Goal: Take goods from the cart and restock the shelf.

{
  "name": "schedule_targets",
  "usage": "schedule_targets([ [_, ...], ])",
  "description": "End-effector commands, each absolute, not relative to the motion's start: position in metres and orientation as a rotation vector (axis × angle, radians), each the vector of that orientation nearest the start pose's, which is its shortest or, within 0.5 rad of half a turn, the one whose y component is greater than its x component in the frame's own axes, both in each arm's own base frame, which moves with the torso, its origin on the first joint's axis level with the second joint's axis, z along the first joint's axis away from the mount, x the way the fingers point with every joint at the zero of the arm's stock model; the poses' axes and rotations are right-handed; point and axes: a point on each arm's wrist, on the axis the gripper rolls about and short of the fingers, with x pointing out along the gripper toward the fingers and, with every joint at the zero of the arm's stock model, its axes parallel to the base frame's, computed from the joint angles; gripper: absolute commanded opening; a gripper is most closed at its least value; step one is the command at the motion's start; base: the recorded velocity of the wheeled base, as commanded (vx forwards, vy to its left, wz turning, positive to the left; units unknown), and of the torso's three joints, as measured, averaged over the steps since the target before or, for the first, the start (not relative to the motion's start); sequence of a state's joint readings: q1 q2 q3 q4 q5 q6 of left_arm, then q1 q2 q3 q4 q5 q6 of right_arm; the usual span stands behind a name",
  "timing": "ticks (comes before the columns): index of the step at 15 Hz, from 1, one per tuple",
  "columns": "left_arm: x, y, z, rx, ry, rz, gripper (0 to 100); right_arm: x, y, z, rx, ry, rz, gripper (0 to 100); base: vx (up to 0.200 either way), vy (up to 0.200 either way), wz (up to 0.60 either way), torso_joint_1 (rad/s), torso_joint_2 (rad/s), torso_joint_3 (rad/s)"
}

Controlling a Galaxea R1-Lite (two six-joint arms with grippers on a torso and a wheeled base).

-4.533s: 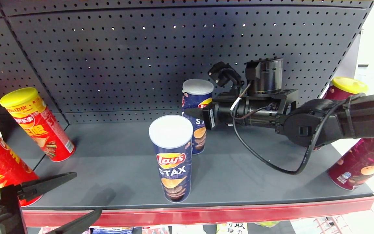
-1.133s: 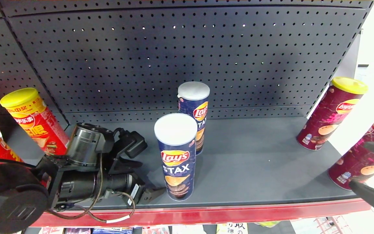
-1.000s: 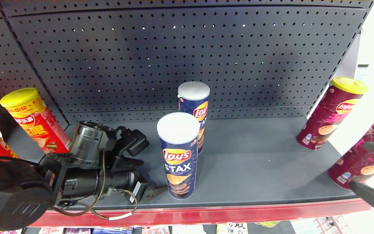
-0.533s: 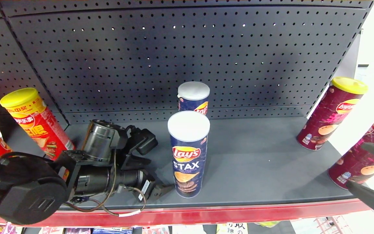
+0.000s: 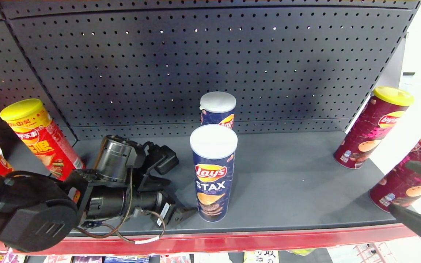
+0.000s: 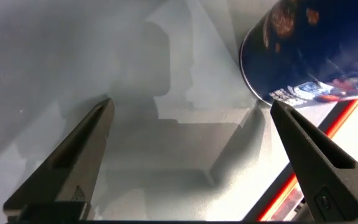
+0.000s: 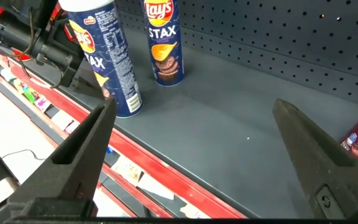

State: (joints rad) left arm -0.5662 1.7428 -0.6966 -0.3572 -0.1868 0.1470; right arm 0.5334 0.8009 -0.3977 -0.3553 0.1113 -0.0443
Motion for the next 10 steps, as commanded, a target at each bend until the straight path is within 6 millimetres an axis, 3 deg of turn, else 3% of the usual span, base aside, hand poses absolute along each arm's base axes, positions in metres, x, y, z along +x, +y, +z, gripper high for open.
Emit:
schedule_targets([
  [1, 0.227, -0.147, 0.122, 0.262, 0.628, -0.760, 100, 0.071, 0.045, 0.208, -0.056, 0.047, 0.648, 100, 0.000, 0.000, 0.00, 0.000, 0.00, 0.000],
  [4, 0.207, -0.124, 0.140, 0.237, 0.571, -0.687, 100, 0.072, 0.045, 0.207, -0.057, 0.051, 0.648, 100, 0.000, 0.000, 0.00, 0.000, 0.00, 0.000],
  [5, 0.192, -0.106, 0.160, 0.184, 0.497, -0.619, 100, 0.070, 0.044, 0.204, -0.058, 0.054, 0.645, 100, 0.000, 0.000, 0.00, 0.000, 0.00, 0.000],
  [7, 0.171, -0.087, 0.184, 0.115, 0.418, -0.545, 100, 0.061, 0.038, 0.192, -0.059, 0.061, 0.638, 100, 0.000, 0.000, 0.00, 0.000, 0.00, 0.000],
  [10, 0.114, -0.056, 0.202, 0.096, 0.343, -0.468, 100, 0.043, 0.025, 0.174, -0.055, 0.037, 0.582, 100, 0.000, 0.000, 0.00, 0.000, 0.00, 0.000],
])
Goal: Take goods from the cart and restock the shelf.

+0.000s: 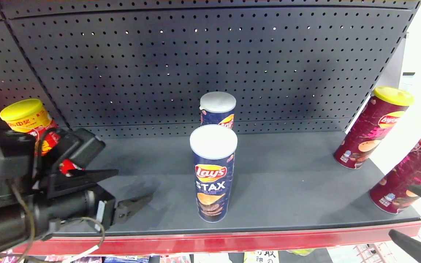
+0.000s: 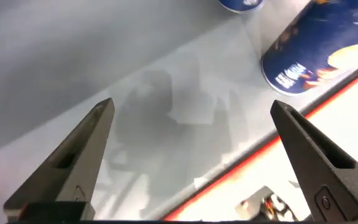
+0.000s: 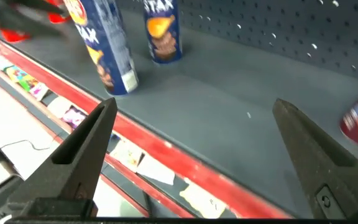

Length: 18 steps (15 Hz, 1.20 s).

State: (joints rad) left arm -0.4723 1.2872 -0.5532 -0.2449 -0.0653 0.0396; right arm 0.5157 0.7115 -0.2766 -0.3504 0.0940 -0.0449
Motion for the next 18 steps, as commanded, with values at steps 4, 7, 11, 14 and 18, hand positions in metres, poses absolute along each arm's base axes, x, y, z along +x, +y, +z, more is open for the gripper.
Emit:
schedule_targets([
  [4, 0.007, 0.001, 0.185, 0.033, 0.217, -0.245, 100, 0.001, 0.002, 0.159, -0.049, 0.018, 0.427, 100, 0.000, 0.000, 0.00, 0.000, 0.00, 0.000],
  [7, -0.032, 0.011, 0.159, -0.066, 0.263, -0.075, 100, -0.020, -0.006, 0.155, -0.052, 0.041, 0.283, 100, 0.000, 0.000, 0.00, 0.000, 0.00, 0.000],
  [11, -0.056, 0.003, 0.123, -0.127, 0.258, 0.148, 100, -0.031, -0.009, 0.151, -0.051, 0.026, -0.018, 100, 0.000, 0.000, 0.00, 0.000, 0.00, 0.000],
  [14, -0.057, 0.001, 0.108, -0.156, 0.177, 0.036, 100, -0.032, -0.007, 0.137, -0.050, 0.045, -0.123, 100, 0.000, 0.000, 0.00, 0.000, 0.00, 0.000],
  [18, -0.029, 0.001, 0.084, -0.082, 0.042, 0.031, 100, -0.031, -0.005, 0.109, -0.059, 0.072, -0.110, 100, 0.000, 0.000, 0.00, 0.000, 0.00, 0.000],
])
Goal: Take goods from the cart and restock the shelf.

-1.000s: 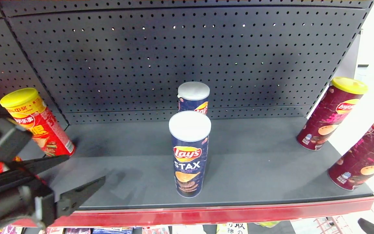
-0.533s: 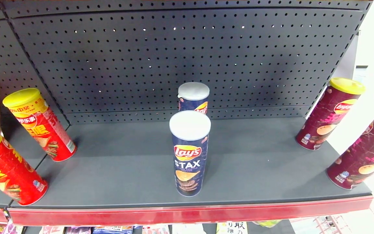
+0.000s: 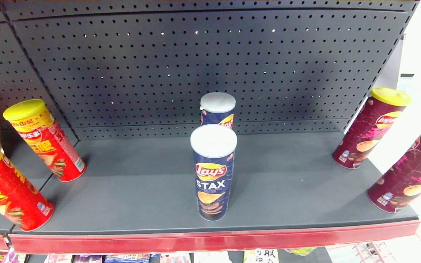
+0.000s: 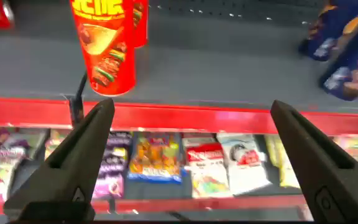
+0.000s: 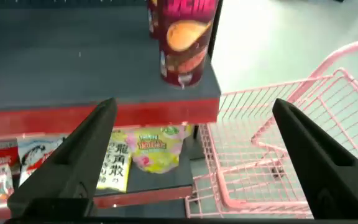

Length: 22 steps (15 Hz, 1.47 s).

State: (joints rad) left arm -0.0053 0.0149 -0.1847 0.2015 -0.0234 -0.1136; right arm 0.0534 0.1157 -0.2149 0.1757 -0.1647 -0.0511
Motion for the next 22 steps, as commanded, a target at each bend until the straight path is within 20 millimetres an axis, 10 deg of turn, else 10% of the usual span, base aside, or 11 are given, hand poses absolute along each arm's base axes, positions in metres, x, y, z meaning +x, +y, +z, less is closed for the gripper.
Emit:
schedule_targets([
  [1, -0.027, 0.003, 0.084, -0.082, 0.003, 0.111, 100, -0.031, -0.005, 0.109, -0.052, 0.069, -0.087, 100, 0.000, 0.000, 0.00, 0.000, 0.00, 0.000],
  [9, -0.025, -0.001, 0.081, -0.038, -0.002, -0.048, 100, -0.017, 0.000, 0.077, -0.036, 0.082, 0.106, 100, 0.000, 0.000, 0.00, 0.000, 0.00, 0.000],
  [14, -0.023, 0.003, 0.080, -0.077, -0.048, 0.136, 100, -0.017, 0.000, 0.077, -0.003, 0.075, 0.101, 100, 0.000, 0.000, 0.00, 0.000, 0.00, 0.000],
  [22, -0.023, -0.001, 0.075, 0.034, 0.001, -0.054, 100, -0.018, 0.001, 0.077, 0.007, 0.063, 0.090, 100, 0.000, 0.000, 0.00, 0.000, 0.00, 0.000],
])
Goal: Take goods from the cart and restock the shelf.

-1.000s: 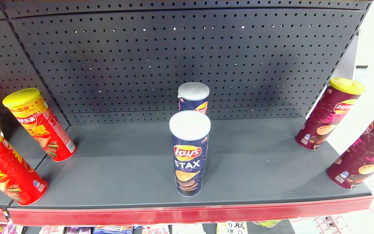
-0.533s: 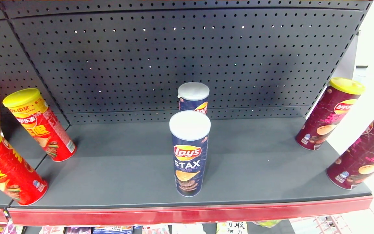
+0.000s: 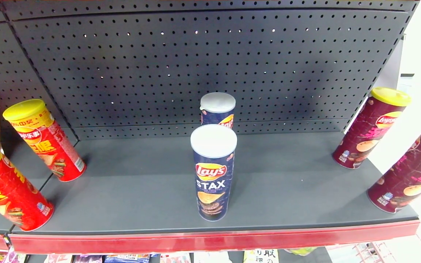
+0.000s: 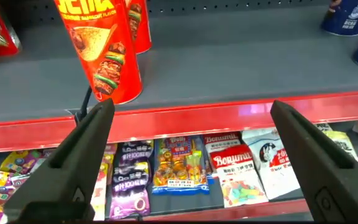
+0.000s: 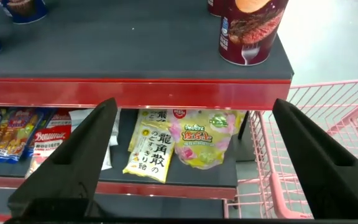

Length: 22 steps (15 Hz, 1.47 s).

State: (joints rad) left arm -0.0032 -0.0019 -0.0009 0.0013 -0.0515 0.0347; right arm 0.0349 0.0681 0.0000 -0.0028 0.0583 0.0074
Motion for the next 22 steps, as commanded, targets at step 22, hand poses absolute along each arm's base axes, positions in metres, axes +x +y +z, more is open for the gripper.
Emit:
schedule_targets([
  [22, -0.0228, -0.0010, 0.0752, 0.000, 0.003, -0.052, 100, -0.0227, 0.0012, 0.0758, 0.000, -0.002, 0.061, 100, -0.027, 0.000, 0.05, 0.001, 0.00, 0.001],
])
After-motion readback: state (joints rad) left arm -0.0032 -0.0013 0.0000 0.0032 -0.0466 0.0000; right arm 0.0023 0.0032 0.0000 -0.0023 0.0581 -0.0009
